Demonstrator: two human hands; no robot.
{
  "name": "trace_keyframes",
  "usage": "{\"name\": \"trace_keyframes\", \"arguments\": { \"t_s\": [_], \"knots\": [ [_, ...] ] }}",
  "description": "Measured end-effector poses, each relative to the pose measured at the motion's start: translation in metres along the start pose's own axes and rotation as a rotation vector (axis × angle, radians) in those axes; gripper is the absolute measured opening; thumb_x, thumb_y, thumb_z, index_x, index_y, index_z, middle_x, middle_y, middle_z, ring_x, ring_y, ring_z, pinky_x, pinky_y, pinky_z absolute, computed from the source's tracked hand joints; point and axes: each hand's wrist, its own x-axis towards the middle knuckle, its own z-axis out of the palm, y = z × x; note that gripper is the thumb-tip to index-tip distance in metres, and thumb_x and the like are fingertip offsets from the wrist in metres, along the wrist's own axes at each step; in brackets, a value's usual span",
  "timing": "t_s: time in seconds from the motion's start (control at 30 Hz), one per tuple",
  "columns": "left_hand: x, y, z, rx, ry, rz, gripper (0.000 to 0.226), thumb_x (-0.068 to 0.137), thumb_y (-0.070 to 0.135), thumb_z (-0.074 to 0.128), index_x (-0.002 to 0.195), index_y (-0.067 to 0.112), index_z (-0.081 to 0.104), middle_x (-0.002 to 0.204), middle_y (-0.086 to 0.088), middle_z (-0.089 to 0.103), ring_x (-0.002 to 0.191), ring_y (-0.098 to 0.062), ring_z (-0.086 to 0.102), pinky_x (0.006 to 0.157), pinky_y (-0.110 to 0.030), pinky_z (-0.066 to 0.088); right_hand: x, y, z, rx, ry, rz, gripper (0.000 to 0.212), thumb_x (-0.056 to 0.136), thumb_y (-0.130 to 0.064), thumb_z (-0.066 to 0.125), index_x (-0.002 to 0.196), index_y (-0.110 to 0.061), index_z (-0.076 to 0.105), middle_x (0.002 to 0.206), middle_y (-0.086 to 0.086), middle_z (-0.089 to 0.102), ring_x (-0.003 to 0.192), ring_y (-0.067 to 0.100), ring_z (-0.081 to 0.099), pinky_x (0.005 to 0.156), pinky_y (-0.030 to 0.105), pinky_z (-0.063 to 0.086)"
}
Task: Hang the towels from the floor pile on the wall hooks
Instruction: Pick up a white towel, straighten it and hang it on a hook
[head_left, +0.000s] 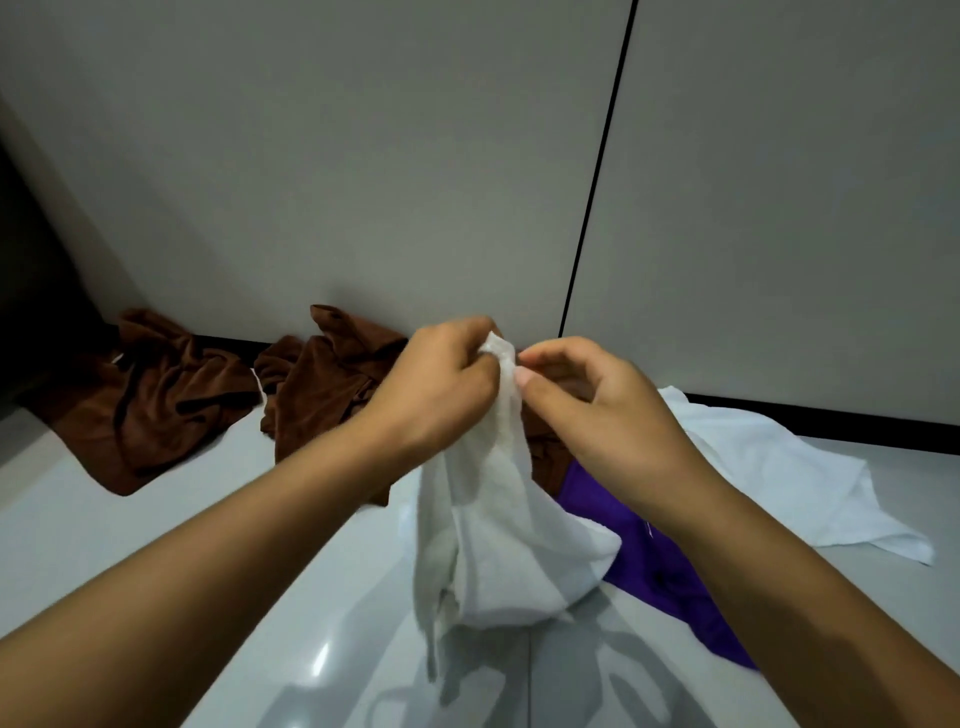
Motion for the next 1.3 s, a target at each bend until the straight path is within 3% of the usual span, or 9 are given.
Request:
{"name": "trace_keyframes", "arguments": {
  "t_s": [0.1,0.27,0.43,0.57,0.7,0.83,1.03,1.13,1.3],
  "knots": [
    [0.014,0.009,-0.013,0.051,0.025,0.055,0.023,0.073,0.013,0.037,0.078,0.000,0.056,0.075,-0.012,0.061,0.073,-0.021,0.056,0.064,-0.034,0.043,-0.002,-0.001,0.006,-0.079,-0.026,-0.092,0.023,0.086,-0.021,0.063,0.108,-0.022,0.057,0.107,-0.006,0.063,0.099,0.004,0.059,0.089,0.019,0.048],
    [0.027,0.022,-0.023,0.003,0.052,0.115,0.028,0.080,-0.003,0.039,0.067,0.019,0.050,0.071,0.007,0.049,0.070,-0.009,0.048,0.062,-0.024,0.037,0.004,-0.009,0.016,-0.137,0.058,-0.214,0.033,0.080,-0.024,0.069,0.108,-0.024,0.051,0.110,-0.008,0.051,0.098,0.003,0.052,0.088,0.016,0.044],
    [0.027,0.029,-0.023,-0.076,0.151,0.141,0.022,0.070,0.007,0.034,0.065,0.024,0.046,0.072,0.008,0.049,0.072,-0.013,0.050,0.066,-0.028,0.041,0.003,-0.013,0.027,-0.052,-0.045,-0.171,0.037,0.079,-0.025,0.071,0.104,-0.030,0.044,0.097,-0.016,0.057,0.090,-0.003,0.056,0.079,0.011,0.046],
    [0.026,0.035,-0.024,-0.108,0.182,0.201,0.024,0.073,0.004,0.034,0.066,0.024,0.045,0.071,0.007,0.049,0.071,-0.013,0.049,0.066,-0.027,0.042,-0.001,-0.001,0.040,-0.009,-0.169,-0.124,0.032,0.081,-0.026,0.070,0.104,-0.029,0.048,0.103,-0.009,0.062,0.097,0.005,0.060,0.088,0.025,0.051],
    [0.030,0.044,-0.030,-0.228,0.280,0.179,0.035,0.078,-0.007,0.033,0.063,0.022,0.046,0.064,0.006,0.048,0.061,-0.008,0.049,0.056,-0.019,0.040,-0.016,0.026,0.054,0.001,-0.308,0.008,0.012,0.087,-0.034,0.062,0.097,-0.031,0.055,0.089,-0.018,0.061,0.084,-0.004,0.059,0.075,0.009,0.049],
    [0.032,0.053,-0.036,-0.313,0.348,0.183,0.033,0.080,-0.009,0.032,0.063,0.017,0.045,0.058,0.004,0.046,0.054,-0.006,0.045,0.052,-0.017,0.039,-0.028,0.053,0.063,-0.021,-0.380,0.090,0.027,0.090,-0.035,0.058,0.113,-0.022,0.061,0.101,-0.012,0.063,0.097,0.003,0.060,0.087,0.021,0.051],
    [0.033,0.050,-0.044,-0.341,0.422,0.134,0.030,0.086,-0.006,0.032,0.067,0.015,0.043,0.060,0.004,0.043,0.049,0.002,0.042,0.049,-0.011,0.035,-0.037,0.092,0.062,-0.323,-0.439,0.211,0.051,0.089,-0.050,0.052,0.131,-0.021,0.046,0.125,-0.004,0.055,0.116,0.013,0.051,0.092,0.022,0.041],
    [0.033,0.035,-0.051,-0.294,0.476,0.091,0.024,0.084,-0.001,0.034,0.068,0.015,0.043,0.061,0.004,0.042,0.053,0.000,0.040,0.051,-0.011,0.033,-0.039,0.112,0.045,-0.519,-0.454,0.225,0.050,0.087,-0.055,0.052,0.125,-0.022,0.054,0.122,-0.004,0.060,0.114,0.015,0.055,0.092,0.026,0.044],
    [0.027,-0.018,-0.062,-0.106,0.537,-0.119,0.024,0.085,0.004,0.036,0.066,0.015,0.045,0.063,0.005,0.040,0.060,-0.004,0.036,0.055,-0.021,0.030,-0.035,0.131,-0.001,-0.773,-0.409,0.009,0.051,0.086,-0.063,0.045,0.101,-0.018,0.063,0.103,-0.003,0.065,0.097,0.014,0.058,0.080,0.029,0.044]
  ]
}}
